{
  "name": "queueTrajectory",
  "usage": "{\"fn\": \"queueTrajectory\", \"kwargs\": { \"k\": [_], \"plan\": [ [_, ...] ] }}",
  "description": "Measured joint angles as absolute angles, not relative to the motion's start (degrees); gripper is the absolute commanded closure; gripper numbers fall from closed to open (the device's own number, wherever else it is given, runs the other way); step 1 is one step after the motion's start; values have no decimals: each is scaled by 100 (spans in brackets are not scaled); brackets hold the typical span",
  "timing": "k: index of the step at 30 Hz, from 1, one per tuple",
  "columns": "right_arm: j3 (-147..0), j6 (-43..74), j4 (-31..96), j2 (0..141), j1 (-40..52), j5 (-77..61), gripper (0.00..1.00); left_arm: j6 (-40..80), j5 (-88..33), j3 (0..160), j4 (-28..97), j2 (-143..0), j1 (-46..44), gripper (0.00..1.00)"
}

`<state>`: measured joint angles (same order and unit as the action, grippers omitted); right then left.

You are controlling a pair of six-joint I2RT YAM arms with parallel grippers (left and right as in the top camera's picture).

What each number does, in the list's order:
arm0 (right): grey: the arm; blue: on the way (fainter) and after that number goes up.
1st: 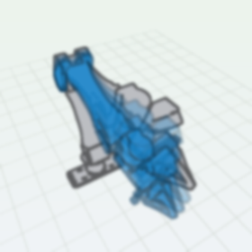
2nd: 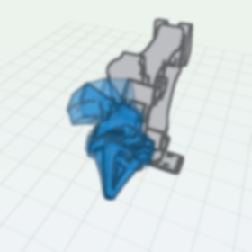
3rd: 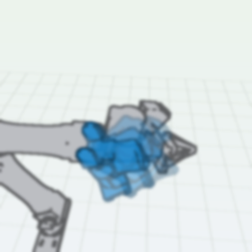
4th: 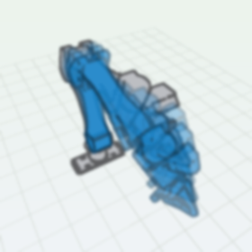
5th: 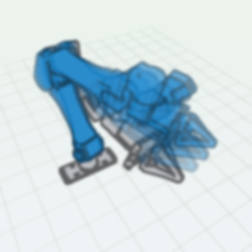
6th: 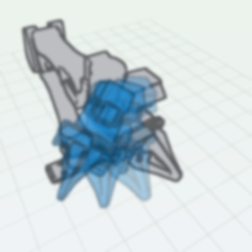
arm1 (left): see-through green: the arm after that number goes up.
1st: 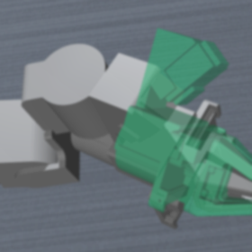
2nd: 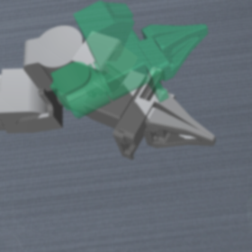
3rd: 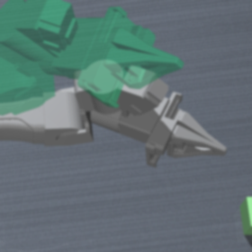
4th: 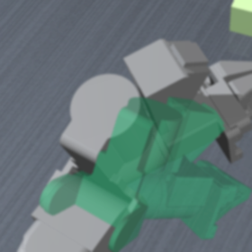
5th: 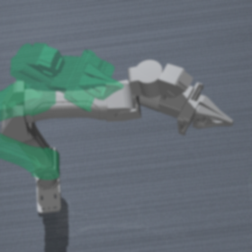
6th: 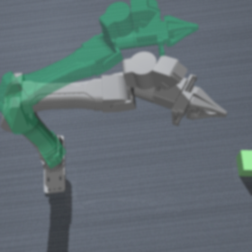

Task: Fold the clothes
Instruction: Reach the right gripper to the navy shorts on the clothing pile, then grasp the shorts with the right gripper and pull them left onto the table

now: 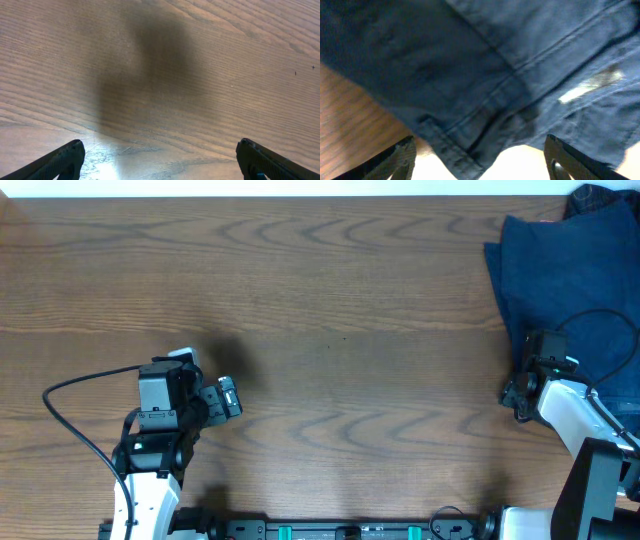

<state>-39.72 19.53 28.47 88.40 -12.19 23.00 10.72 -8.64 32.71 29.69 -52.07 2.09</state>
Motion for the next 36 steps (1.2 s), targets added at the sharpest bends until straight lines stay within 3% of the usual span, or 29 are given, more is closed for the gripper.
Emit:
{"fn": "queueTrajectory", "kwargs": {
  "k": [6, 8, 9, 16, 26, 31, 36],
  "plan": [
    [-3970, 1957, 2849, 8877, -1219, 2062, 72, 1072, -864, 3271, 2961, -5207, 209, 2],
    [-3970, 1922, 2871, 8903, -1219, 1990, 94, 1072, -864, 3271, 2961, -5207, 209, 2],
    [-3970, 1925, 2867, 8910, -1216, 1973, 99, 1072, -864, 3271, 2961, -5207, 209, 2],
    [-4003, 1863, 2991, 8912, -1216, 1970, 99, 1072, -864, 3271, 2939, -5207, 209, 2],
    [-5280, 1376, 4759, 8073, -1007, 1319, 99, 1072, -864, 3273, 2665, -5207, 209, 2],
    [-5575, 1284, 5433, 7850, -403, 805, 99, 1072, -867, 3273, 2672, -5207, 209, 2],
    [-5472, 1208, 5301, 7915, 742, 117, 99, 1072, -864, 3273, 2672, -5207, 209, 2]
  ]
}}
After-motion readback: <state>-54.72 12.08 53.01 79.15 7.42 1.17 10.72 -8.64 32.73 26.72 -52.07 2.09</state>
